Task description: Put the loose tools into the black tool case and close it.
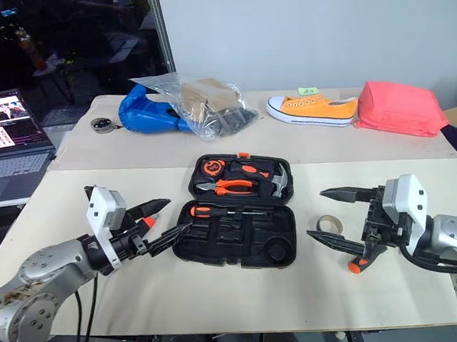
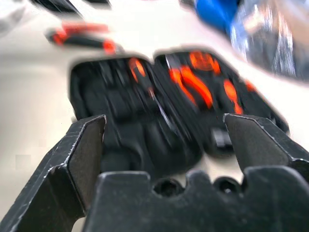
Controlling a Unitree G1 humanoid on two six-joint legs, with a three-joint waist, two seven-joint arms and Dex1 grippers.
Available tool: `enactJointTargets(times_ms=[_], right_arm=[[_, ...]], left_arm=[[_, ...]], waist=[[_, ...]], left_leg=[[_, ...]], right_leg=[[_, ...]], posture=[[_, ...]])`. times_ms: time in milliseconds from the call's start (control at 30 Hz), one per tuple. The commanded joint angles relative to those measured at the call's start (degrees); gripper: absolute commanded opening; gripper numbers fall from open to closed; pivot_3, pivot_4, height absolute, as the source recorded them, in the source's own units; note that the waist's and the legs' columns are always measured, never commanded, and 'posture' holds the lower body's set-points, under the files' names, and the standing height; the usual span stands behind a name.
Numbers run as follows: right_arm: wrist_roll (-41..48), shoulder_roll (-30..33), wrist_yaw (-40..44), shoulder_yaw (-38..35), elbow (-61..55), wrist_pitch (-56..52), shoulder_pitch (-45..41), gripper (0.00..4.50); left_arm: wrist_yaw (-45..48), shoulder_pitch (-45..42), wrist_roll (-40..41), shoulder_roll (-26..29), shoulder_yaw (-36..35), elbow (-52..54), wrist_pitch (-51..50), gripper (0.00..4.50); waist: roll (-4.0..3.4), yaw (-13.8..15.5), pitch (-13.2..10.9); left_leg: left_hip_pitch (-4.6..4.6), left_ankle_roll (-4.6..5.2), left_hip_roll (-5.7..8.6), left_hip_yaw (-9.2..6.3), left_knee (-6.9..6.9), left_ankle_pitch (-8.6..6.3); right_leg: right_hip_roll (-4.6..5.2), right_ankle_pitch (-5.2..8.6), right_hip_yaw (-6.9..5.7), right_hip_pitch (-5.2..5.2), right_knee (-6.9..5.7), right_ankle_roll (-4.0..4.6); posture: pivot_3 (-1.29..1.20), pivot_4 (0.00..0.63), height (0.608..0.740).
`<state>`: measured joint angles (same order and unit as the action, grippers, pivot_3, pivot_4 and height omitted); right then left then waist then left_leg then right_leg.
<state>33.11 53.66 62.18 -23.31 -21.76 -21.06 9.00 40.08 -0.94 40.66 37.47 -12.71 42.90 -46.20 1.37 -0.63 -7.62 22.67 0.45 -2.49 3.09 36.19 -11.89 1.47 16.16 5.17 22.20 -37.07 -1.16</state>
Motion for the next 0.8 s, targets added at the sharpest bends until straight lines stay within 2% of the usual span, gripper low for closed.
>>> enactJointTargets(times_ms=[33, 67, 200, 300, 467, 633, 800], right_arm=[[0.54, 1.65, -7.60, -7.27, -1.94, -12.83, 4.10, 4.50], [2.23, 1.19, -10.04, -9.24, -3.07, -16.82, 4.90, 4.50], [-0.94, -6.50, -31.08, -12.43, -12.98, -31.32, 4.13, 4.50], [-1.05, -10.74, -39.72, -13.35, -18.11, -41.80, 3.37, 4.50], [-3.54, -23.17, -52.43, -17.45, -24.96, -68.04, -7.57, 4.50], [-5.65, -30.22, -62.82, -16.46, -24.37, -71.44, -11.61, 4.50], [-5.40, -35.68, -69.92, -15.76, -21.53, -71.44, -11.83, 4.50]], left_arm=[[5.49, -0.19, 4.48, 5.00, -0.71, 2.93, 0.14, 4.48], [6.00, -0.45, 5.85, 5.91, -0.63, 3.23, -0.47, 4.48], [7.31, -4.45, 6.15, 7.64, 2.60, 1.46, 0.48, 4.48], [6.97, -8.51, 7.10, 6.45, 5.84, 0.74, -0.15, 4.48], [9.83, -14.34, 7.09, 5.60, 10.57, -2.99, 1.16, 4.48], [12.73, -17.25, 4.58, 4.90, 14.17, -6.86, 3.70, 4.48], [13.31, -18.41, 4.01, 3.30, 16.08, -7.25, 5.07, 4.48]], waist=[[0.02, 0.09, -0.01], [0.01, 0.03, -0.01], [0.02, -0.26, -0.04], [0.01, -0.31, -0.05], [-0.01, -0.72, -0.07], [-0.03, -0.73, -0.06], [-0.09, -0.78, -0.02]], left_leg=[[0.00, 0.00, -0.01, 0.03, 0.00, 0.00], [0.01, 0.00, -0.02, 0.03, -0.01, 0.00], [-0.01, -0.01, -0.11, 0.03, -0.05, 0.00], [-0.07, -0.03, -0.12, 0.05, -0.08, 0.02], [-0.10, -0.04, -0.11, 0.13, -0.04, 0.03], [-0.04, -0.04, -0.06, 0.18, -0.16, 0.03], [0.51, -0.03, 0.00, 0.19, -0.19, 0.03]], right_leg=[[0.01, 0.00, 0.00, 0.01, 0.03, 0.02], [0.00, 0.00, -0.01, 0.01, 0.05, 0.03], [-0.11, 0.10, 0.06, 0.04, 0.03, -0.08], [-0.14, 0.25, 0.16, 0.04, 0.01, -0.32], [-0.18, 0.22, 0.28, 0.05, 0.00, -0.35], [-0.18, 0.23, 0.29, 0.16, 0.04, -0.35], [-0.15, 0.09, 0.30, 0.73, 0.03, -0.09]], posture=[[0.00, 0.150, 0.740], [0.00, 0.150, 0.740], [0.00, 0.150, 0.740], [0.00, 0.150, 0.740], [0.00, 0.150, 0.740], [0.00, 0.150, 0.740], [0.00, 0.150, 0.740]])
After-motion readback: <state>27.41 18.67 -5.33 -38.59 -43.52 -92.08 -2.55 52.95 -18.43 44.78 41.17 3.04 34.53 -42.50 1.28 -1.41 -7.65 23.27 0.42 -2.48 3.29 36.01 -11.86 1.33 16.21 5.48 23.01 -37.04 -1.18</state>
